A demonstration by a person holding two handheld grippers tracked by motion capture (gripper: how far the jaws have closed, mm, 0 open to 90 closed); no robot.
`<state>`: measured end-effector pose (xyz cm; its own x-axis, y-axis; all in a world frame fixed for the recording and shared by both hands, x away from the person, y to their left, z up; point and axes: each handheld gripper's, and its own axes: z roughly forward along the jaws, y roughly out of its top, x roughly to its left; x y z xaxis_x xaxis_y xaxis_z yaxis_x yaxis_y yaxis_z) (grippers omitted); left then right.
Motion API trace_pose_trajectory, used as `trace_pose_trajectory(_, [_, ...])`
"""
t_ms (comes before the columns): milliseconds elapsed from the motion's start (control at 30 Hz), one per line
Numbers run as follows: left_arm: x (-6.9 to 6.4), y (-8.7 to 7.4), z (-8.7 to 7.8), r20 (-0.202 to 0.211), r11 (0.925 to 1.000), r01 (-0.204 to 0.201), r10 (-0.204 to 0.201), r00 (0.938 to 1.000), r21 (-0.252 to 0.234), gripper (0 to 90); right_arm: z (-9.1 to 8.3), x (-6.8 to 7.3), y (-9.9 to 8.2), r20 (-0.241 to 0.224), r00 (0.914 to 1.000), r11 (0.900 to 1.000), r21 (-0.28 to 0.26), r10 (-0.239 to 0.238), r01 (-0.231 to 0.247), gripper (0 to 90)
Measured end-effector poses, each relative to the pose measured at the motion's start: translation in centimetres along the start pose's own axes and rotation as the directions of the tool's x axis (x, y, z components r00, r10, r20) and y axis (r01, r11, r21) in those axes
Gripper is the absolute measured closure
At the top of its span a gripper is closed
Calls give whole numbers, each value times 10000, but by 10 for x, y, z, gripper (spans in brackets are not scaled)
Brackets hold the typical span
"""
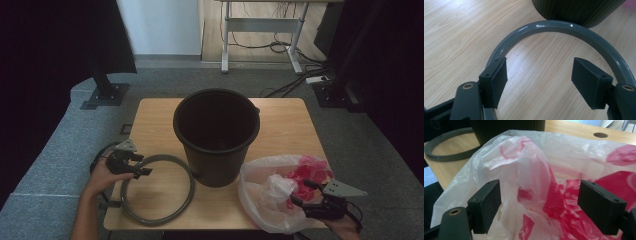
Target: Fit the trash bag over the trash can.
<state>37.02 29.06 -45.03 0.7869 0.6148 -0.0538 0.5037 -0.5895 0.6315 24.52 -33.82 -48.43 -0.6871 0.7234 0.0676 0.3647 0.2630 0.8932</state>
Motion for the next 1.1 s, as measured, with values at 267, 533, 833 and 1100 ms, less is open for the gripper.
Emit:
trace_pose_trajectory(267, [1, -1, 1, 5, 10000, 8, -8, 10000, 45, 292, 17, 5, 3, 49, 9999, 9998, 160, -116, 115, 217])
trace_pose_trajectory(533, [2, -2, 1, 8, 10000, 54, -54, 10000, 60, 292, 28, 5, 1, 64, 9997, 9986, 477, -229, 225, 353])
trace_pose_trajectory(833, [1, -2, 2, -13, 9999, 62, -62, 10000, 131, 293, 32, 2, -1, 216, 9984, 9946, 917, -517, 496, 720])
trace_pose_trajectory(1100, [2, -2, 2, -56, 9998, 64, -63, 10000, 186, 297, 25, -2, -2, 443, 9976, 9962, 703, -539, 507, 851])
